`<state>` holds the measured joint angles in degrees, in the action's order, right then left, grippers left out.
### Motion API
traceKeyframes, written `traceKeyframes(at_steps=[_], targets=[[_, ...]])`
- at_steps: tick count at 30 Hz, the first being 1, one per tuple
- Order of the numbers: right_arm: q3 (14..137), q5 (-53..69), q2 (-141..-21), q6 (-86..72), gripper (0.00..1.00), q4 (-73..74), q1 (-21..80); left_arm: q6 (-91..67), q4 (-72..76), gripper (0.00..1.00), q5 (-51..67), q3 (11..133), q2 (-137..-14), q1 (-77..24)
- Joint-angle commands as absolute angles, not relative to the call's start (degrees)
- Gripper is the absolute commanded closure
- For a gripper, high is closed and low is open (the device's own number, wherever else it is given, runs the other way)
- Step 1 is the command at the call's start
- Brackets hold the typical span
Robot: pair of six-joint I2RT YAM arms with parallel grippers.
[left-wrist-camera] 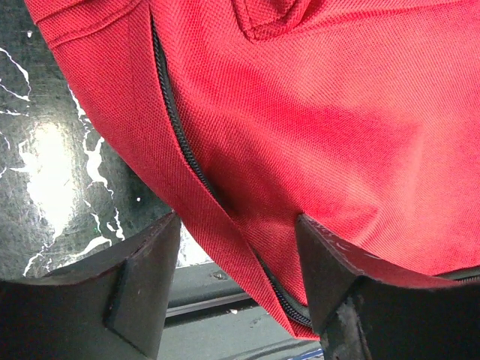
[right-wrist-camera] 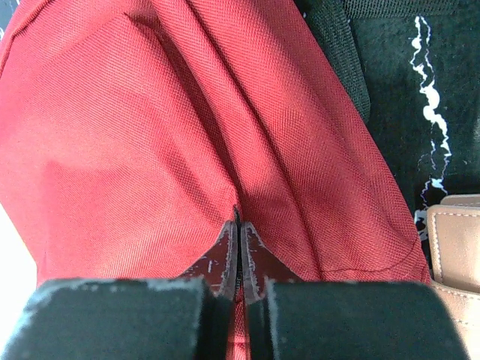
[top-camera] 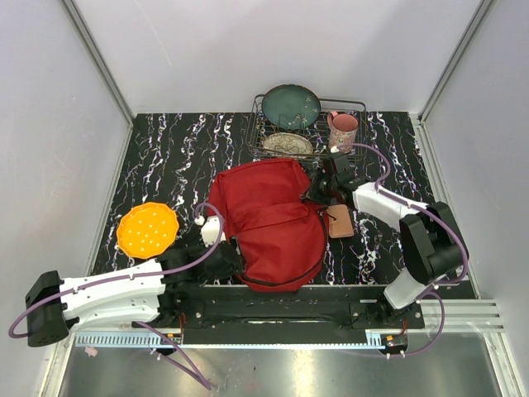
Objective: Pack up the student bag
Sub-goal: Unzip the student bag at the center of the board.
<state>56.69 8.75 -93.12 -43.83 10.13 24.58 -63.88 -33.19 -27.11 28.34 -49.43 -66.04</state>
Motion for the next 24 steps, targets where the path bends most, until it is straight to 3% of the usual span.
traceKeyframes(at_steps=[1,4,5,8,17,24], targets=[[58.9,9.0,-92.0,-42.4,1.00,7.7,24.3,-63.0,-30.1,0.39,-26.0,28.9,-49.9,-65.8],[58.5,8.6,-89.1,-40.8,1.00,7.6,24.3,-62.7,-29.2,0.51,-25.9,28.7,-50.1,-65.8],[58.4,7.8,-88.2,-40.3,1.00,8.8,24.4,-62.6,-29.1,0.60,-25.9,28.8,-50.1,-65.8],[57.7,6.6,-83.8,-37.9,1.00,8.6,24.8,-62.2,-28.7,0.69,-26.1,29.0,-50.2,-65.8],[60.9,-2.5,-81.5,-32.3,1.00,11.4,35.8,-60.9,-26.6,0.73,-26.9,29.8,-50.3,-65.8],[64.9,-25.1,-84.0,-37.3,0.98,21.3,41.7,-60.7,-27.4,0.73,-27.4,30.0,-49.1,-65.8]])
